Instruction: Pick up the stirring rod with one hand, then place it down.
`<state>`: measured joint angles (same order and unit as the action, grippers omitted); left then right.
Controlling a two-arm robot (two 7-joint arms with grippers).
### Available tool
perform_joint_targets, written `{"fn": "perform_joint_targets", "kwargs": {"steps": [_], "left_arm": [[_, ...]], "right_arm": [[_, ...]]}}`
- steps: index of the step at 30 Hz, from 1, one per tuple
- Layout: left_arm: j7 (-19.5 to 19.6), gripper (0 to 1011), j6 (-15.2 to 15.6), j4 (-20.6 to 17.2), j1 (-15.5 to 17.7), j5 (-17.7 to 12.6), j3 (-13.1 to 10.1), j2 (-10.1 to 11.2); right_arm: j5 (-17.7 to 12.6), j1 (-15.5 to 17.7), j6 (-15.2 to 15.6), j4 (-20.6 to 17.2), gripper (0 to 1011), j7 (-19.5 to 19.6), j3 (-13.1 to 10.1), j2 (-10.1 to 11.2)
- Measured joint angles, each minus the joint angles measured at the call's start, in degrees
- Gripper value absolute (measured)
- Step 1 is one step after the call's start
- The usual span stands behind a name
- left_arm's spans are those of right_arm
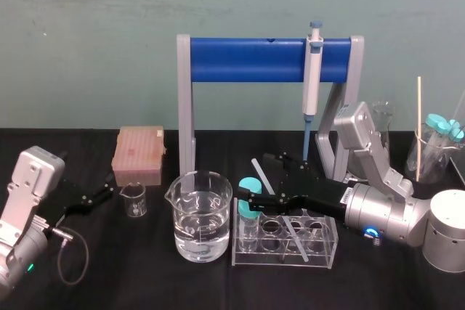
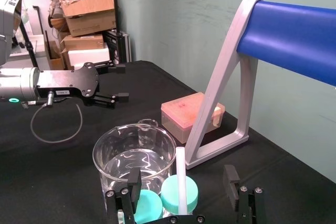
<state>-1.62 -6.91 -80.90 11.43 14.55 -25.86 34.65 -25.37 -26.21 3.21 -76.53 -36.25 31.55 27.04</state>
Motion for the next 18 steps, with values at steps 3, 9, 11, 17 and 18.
{"fn": "perform_joint_targets", "kwargs": {"steps": [3, 9, 11, 17, 18], "left_arm": [[0.0, 1000, 0.0, 0.0, 0.0, 0.0, 0.0, 0.0], [0.0, 1000, 0.0, 0.0, 0.0, 0.0, 0.0, 0.0], [0.0, 1000, 0.0, 0.0, 0.0, 0.0, 0.0, 0.0], [0.0, 1000, 0.0, 0.0, 0.0, 0.0, 0.0, 0.0], [0.0, 1000, 0.0, 0.0, 0.0, 0.0, 0.0, 0.0]], "right_arm": [[0.0, 0.0, 0.0, 0.0, 1000, 0.0, 0.0, 0.0], [-0.2, 0.0, 0.0, 0.0, 915, 0.1, -0.1, 0.0], [-0.2, 0.0, 0.0, 0.0, 883, 0.1, -0.1, 0.0], [-0.2, 0.0, 0.0, 0.0, 707, 0.1, -0.1, 0.1], [-0.2, 0.0, 0.0, -0.1, 689, 0.1, -0.1, 0.1]]}}
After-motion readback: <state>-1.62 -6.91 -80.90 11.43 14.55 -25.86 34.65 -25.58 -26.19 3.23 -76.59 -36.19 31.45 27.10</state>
